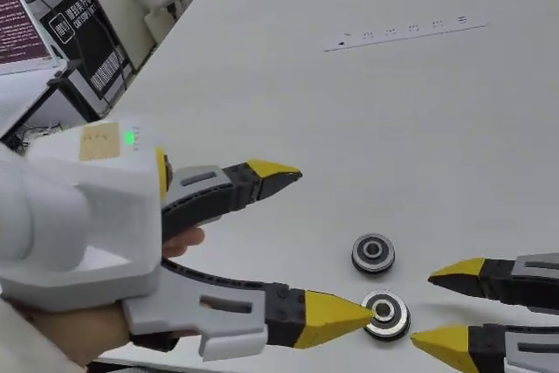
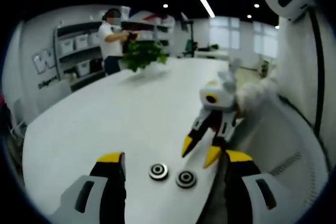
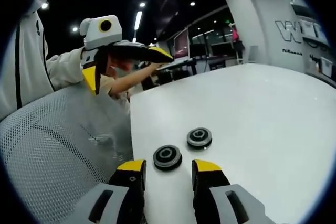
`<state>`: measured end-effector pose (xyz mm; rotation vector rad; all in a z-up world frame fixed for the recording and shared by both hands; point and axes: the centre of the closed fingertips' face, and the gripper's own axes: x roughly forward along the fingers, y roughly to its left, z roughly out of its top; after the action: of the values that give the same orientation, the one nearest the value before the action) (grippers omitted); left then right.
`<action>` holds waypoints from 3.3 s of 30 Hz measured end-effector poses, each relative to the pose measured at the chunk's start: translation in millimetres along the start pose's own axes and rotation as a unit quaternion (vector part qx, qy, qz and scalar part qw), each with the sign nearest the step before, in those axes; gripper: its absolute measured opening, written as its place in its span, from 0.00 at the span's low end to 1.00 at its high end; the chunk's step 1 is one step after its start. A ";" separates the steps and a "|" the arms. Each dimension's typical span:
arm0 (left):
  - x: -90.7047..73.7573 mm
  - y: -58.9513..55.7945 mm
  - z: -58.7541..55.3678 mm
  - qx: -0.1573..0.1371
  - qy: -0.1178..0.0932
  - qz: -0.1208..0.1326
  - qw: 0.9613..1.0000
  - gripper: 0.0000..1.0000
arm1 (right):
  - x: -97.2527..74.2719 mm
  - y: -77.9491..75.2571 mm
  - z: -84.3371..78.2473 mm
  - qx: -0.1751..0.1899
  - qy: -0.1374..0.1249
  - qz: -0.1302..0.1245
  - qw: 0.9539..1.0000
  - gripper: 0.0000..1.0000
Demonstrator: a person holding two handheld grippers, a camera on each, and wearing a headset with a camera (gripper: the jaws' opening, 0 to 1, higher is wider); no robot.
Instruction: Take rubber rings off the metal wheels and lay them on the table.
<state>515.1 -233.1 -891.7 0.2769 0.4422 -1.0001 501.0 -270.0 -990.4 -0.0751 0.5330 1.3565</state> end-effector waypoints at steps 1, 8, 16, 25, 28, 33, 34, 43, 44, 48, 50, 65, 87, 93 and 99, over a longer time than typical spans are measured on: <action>4.6 -0.7 -2.5 0.004 0.004 -0.005 1.000 0.76 | 2.0 0.5 -1.8 -0.002 0.005 0.005 1.000 0.29; 25.9 -11.1 -18.1 0.026 0.024 -0.041 0.999 0.66 | 10.5 -1.5 -13.2 -0.003 0.026 0.017 1.000 0.22; 46.0 -15.5 -41.4 0.030 0.038 -0.051 0.998 0.51 | 14.1 -0.9 -18.7 -0.007 0.042 0.020 0.999 0.18; 58.7 -23.5 -80.5 -0.015 0.093 -0.077 0.993 0.29 | 18.3 -1.3 -22.4 -0.004 0.045 0.026 0.999 0.14; 65.0 -23.9 -84.2 0.007 0.097 -0.072 0.993 0.25 | 18.5 -0.6 -22.7 -0.005 0.047 0.028 0.998 0.13; 68.7 -23.2 -90.5 -0.007 0.109 -0.073 0.991 0.21 | 18.1 -0.3 -22.7 -0.004 0.047 0.031 0.998 0.12; 70.2 -21.6 -86.8 0.007 0.098 -0.067 0.993 0.20 | 18.1 -0.2 -22.8 -0.005 0.047 0.031 0.998 0.12; 68.4 -28.3 -91.2 0.035 0.098 -0.070 0.992 0.15 | 18.5 -0.4 -21.7 -0.013 0.046 0.032 0.998 0.12; 65.8 -27.6 -91.9 0.034 0.099 -0.072 0.992 0.15 | 18.6 -0.3 -21.9 -0.014 0.048 0.032 0.998 0.12; 63.8 -28.0 -91.7 0.036 0.095 -0.074 0.992 0.15 | 19.4 -0.1 -20.2 -0.020 0.046 0.032 0.998 0.14; 63.0 -27.8 -91.6 0.036 0.094 -0.074 0.992 0.15 | 20.1 0.9 -19.1 -0.026 0.044 0.035 0.998 0.17; 62.4 -24.0 -90.9 0.028 0.090 -0.072 0.993 0.15 | 17.4 -6.3 -21.4 -0.120 0.064 0.015 0.991 0.01; 65.7 -22.1 -90.2 0.030 0.086 -0.072 0.993 0.14 | 11.5 -6.9 -8.0 0.267 -0.021 0.041 0.963 0.00; 65.9 -22.1 -90.3 0.030 0.087 -0.072 0.993 0.14 | 13.2 -2.5 -5.1 0.288 -0.020 0.046 0.956 0.00; 66.0 -22.0 -90.5 0.027 0.085 -0.071 0.993 0.14 | 17.3 2.5 -1.2 0.272 -0.025 0.051 0.961 0.00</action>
<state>506.0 -255.7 -1003.2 0.3861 0.5970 -1.1342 500.2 -254.1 -997.8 0.4405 0.8582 1.2651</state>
